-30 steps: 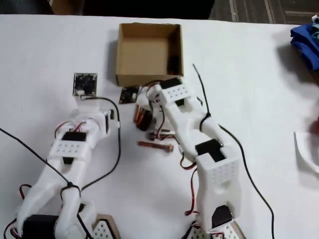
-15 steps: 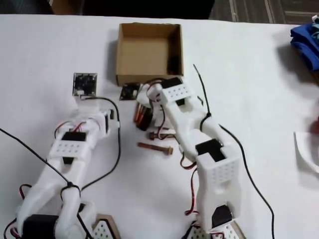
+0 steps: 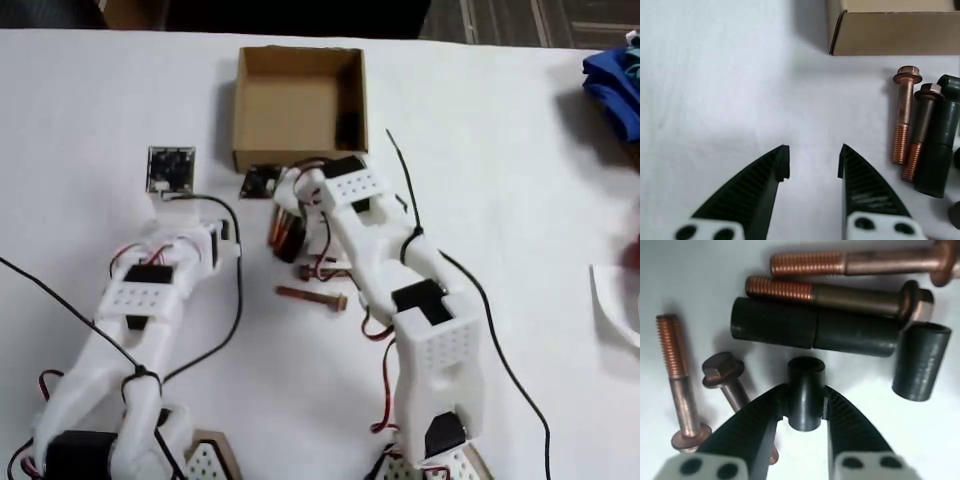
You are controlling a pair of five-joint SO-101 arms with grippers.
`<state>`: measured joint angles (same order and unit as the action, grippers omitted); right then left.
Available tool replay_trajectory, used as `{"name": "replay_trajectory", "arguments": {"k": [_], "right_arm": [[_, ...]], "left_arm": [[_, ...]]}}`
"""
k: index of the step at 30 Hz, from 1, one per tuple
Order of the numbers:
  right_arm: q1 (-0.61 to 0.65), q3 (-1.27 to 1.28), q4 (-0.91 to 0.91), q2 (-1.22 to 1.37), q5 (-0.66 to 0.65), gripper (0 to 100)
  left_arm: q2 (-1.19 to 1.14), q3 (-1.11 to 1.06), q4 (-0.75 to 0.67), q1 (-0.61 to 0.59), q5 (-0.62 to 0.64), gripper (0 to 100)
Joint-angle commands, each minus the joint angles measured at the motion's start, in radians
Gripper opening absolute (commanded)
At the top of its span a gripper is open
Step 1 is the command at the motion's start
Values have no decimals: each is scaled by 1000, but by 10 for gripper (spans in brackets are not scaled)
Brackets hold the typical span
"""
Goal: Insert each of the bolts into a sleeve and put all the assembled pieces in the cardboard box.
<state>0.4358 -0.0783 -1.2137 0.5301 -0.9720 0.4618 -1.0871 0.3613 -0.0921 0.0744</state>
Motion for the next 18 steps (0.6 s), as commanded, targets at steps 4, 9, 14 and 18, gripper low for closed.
{"name": "replay_trajectory", "arguments": {"k": [4,9,14,18], "right_arm": [[8,-9,30,-1,54,215],[8,-48,25,61,52,198],[8,-170,-54,133,54,165],[5,-244,-111,180,60,26]], "left_arm": [[40,12,-3,-5,-5,181],[40,12,-3,-5,-5,181],[40,12,-3,-5,-5,181],[40,12,-3,-5,-5,181]]}}
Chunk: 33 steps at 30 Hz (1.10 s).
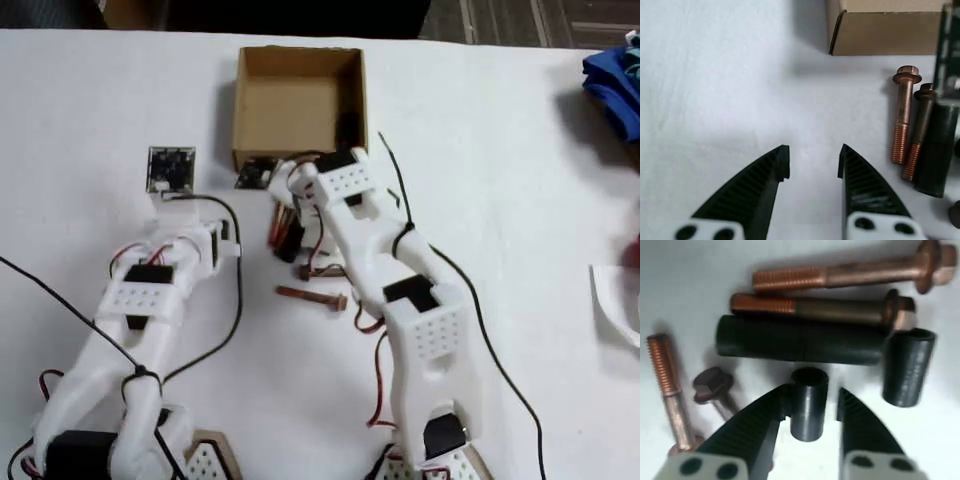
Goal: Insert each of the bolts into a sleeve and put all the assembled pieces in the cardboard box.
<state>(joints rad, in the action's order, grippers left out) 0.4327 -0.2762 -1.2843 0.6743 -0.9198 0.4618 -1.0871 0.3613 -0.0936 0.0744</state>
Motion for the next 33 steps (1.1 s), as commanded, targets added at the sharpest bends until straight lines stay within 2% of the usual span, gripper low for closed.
{"name": "replay_trajectory", "arguments": {"k": [1,8,10,13,17,24,28,33], "right_arm": [[5,-58,-59,41,8,34],[-13,-153,-162,44,12,21],[-13,-193,-209,44,57,21],[-13,-267,-277,44,187,21],[-24,-336,-308,51,466,21],[-28,-347,-165,44,821,21],[-28,-351,-157,39,910,21],[-28,-345,-168,-110,921,21]], "left_arm": [[40,12,-3,-3,-5,181],[40,12,-3,-3,-5,181],[40,12,-3,-5,-5,181],[40,12,-3,-5,-5,181],[40,12,-3,-5,-5,181],[40,12,-3,-5,-5,181],[40,12,-3,-6,-5,181],[40,12,-3,-6,-5,181]]}}
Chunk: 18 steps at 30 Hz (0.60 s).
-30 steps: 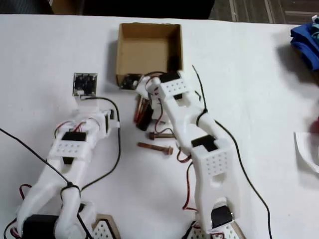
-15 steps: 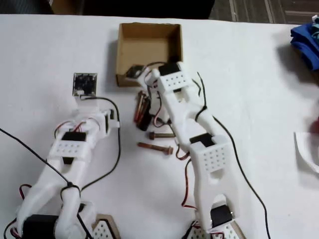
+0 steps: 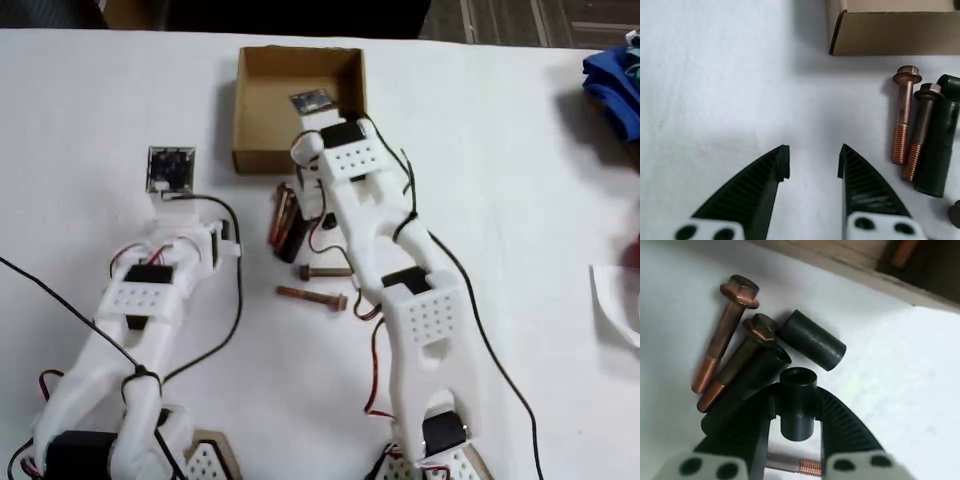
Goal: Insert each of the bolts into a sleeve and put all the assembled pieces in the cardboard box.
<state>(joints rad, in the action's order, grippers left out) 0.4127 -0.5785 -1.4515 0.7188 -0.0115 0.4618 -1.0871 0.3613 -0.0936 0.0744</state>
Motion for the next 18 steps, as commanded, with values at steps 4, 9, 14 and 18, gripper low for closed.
{"name": "replay_trajectory", "arguments": {"k": [4,9,14,18], "right_arm": [[-8,-5,4,-371,12,21],[-8,207,70,-595,94,20],[-5,552,234,-849,117,20],[-42,887,524,-1058,115,20]], "left_arm": [[40,12,-3,-6,-5,181],[40,12,-3,-3,-5,181],[40,12,-3,-3,-5,181],[40,12,-3,-3,-5,181]]}}
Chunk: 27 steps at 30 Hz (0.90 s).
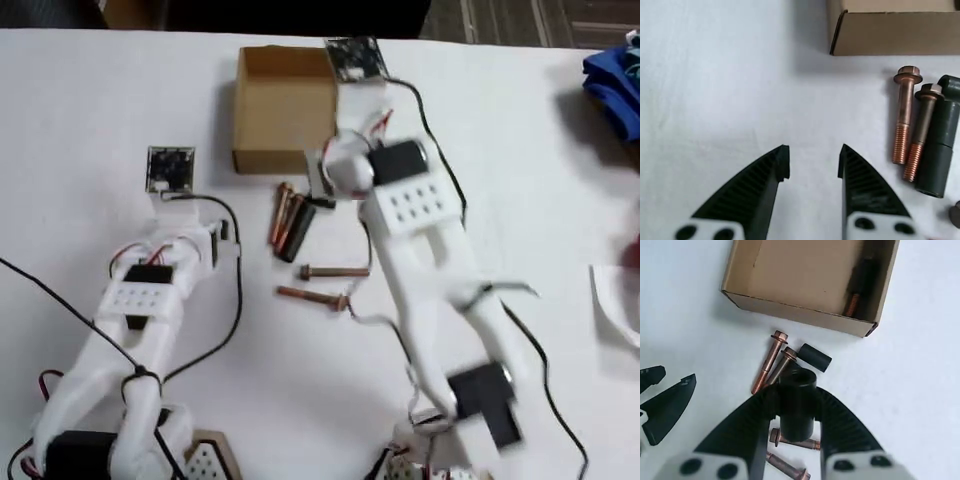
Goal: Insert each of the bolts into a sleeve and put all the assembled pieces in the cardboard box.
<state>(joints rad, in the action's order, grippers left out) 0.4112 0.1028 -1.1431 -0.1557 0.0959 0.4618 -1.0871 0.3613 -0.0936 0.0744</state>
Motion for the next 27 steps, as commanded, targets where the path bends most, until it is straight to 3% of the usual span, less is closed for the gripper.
{"name": "replay_trajectory", "arguments": {"k": [1,6,9,13,18,20,23,27], "right_arm": [[-58,287,326,-222,6,20],[-171,620,858,-312,6,20],[-216,743,1055,-311,6,20],[-259,819,1162,-311,6,20],[-374,862,1236,-312,14,20],[-426,887,1268,-315,26,20],[-487,913,1287,-320,103,20],[-542,918,1287,-320,190,20]], "left_arm": [[40,12,-3,-3,-5,181],[40,30,11,17,-49,181],[38,111,138,84,-124,181],[25,283,379,184,-166,183],[-147,496,620,322,-486,183],[-247,582,700,353,-554,182],[-385,723,779,365,-506,181],[-537,883,864,364,-216,181]]}}
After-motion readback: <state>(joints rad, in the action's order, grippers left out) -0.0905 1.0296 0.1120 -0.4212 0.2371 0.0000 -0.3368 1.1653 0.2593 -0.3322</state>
